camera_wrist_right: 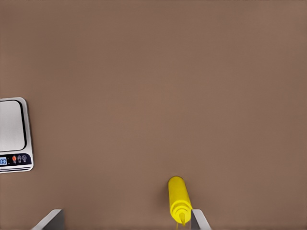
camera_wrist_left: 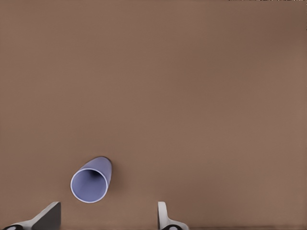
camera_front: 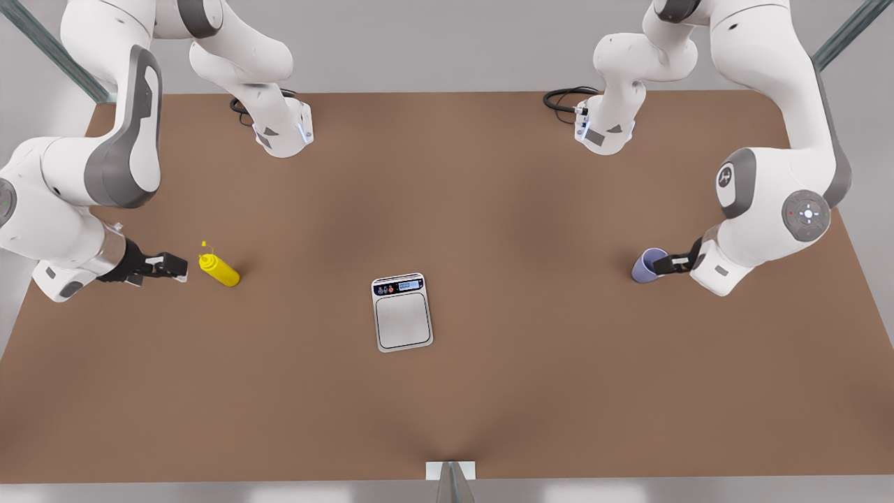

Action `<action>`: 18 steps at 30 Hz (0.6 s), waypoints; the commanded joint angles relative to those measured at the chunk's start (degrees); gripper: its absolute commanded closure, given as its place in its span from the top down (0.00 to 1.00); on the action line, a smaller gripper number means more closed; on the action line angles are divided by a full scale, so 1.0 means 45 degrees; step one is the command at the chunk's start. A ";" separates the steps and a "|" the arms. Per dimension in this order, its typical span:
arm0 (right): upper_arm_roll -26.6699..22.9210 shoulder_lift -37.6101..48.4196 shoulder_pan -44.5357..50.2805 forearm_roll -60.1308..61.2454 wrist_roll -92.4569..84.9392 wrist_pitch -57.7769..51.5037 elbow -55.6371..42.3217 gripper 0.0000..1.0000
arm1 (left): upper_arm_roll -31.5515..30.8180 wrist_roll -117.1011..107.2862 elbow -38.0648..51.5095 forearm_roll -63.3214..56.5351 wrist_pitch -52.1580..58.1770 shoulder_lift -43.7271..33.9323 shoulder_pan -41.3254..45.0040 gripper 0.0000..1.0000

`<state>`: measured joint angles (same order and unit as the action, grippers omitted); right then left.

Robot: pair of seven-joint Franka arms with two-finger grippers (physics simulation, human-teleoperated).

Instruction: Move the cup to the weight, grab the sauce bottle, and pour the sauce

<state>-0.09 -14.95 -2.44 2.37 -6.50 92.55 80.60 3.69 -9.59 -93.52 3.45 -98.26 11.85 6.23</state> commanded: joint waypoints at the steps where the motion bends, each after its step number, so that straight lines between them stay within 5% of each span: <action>1: 0.0000 0.0001 -0.0004 0.0000 0.0000 0.0000 0.0000 1.00 | 0.0000 0.0002 0.0000 0.0132 0.0000 0.0003 0.0002 1.00; 18: 0.0019 0.0138 0.0016 -0.0058 -0.0779 0.0273 0.0683 1.00 | 0.0820 0.0607 -0.3222 0.0308 -0.3144 0.0901 -0.0017 1.00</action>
<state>0.00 -14.19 -2.36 2.26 -12.89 95.22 84.81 7.38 -6.85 -108.84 4.86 -113.47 15.76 6.24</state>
